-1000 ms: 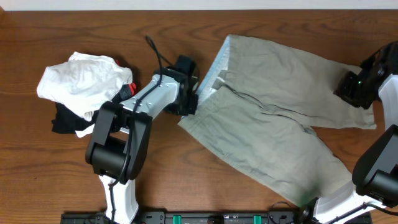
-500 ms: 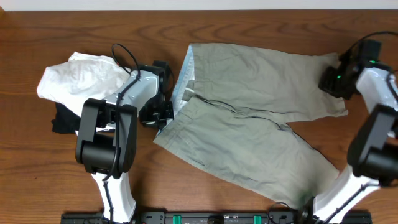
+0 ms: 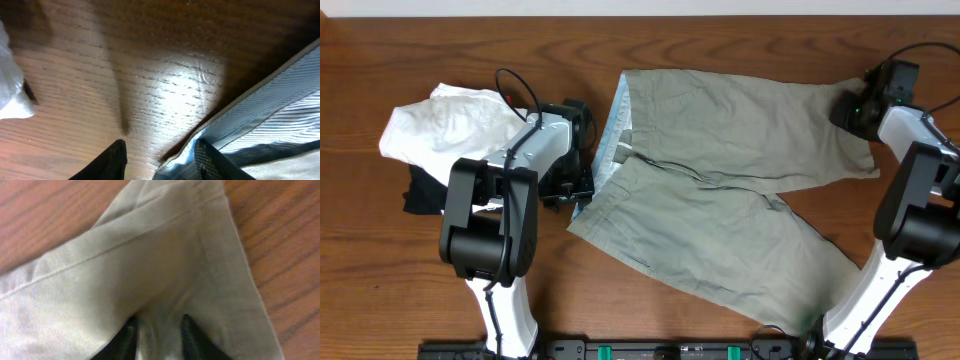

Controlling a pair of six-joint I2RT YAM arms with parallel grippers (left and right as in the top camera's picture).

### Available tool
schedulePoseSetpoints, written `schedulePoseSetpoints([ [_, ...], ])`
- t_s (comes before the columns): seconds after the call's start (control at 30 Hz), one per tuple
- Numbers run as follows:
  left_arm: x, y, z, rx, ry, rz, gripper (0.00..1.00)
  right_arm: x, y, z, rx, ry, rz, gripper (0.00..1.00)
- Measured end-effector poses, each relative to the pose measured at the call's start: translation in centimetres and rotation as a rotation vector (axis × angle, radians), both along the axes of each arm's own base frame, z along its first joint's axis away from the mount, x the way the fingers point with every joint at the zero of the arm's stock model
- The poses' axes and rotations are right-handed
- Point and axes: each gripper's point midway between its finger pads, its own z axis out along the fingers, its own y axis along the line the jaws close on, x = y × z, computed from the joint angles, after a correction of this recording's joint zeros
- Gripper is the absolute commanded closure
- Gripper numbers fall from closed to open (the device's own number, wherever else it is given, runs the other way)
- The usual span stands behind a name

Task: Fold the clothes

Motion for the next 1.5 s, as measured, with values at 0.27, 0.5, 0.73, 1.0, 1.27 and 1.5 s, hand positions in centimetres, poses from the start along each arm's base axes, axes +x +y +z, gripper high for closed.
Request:
schedulePoseSetpoints([
  [0.27, 2.6, -0.7, 1.0, -0.030, -0.088, -0.043, 0.48, -1.5, 3.0, 2.2, 0.174, 0.046, 0.094, 0.54],
  [0.5, 5.0, -1.2, 9.4, -0.084, -0.332, -0.093, 0.47, -4.7, 4.4, 13.9, 0.165, -0.059, 0.166, 0.52],
  [0.73, 2.4, -0.6, 21.3, -0.135, -0.639, -0.146, 0.43, -12.6, 7.2, 21.8, 0.178, -0.022, 0.182, 0.53],
  [1.0, -3.7, 0.8, 26.6, -0.147, -0.735, -0.169, 0.42, -18.8, 11.1, 19.2, 0.200, 0.273, 0.243, 0.55],
  [1.27, -6.3, 1.4, 27.1, -0.144, -0.721, -0.174, 0.42, -20.9, 16.9, 13.8, 0.113, 0.409, 0.446, 0.50],
  [1.5, -6.1, 1.3, 27.0, -0.144, -0.720, -0.174, 0.42, -19.3, 21.9, 5.6, 0.058, 0.276, 0.561, 0.70],
])
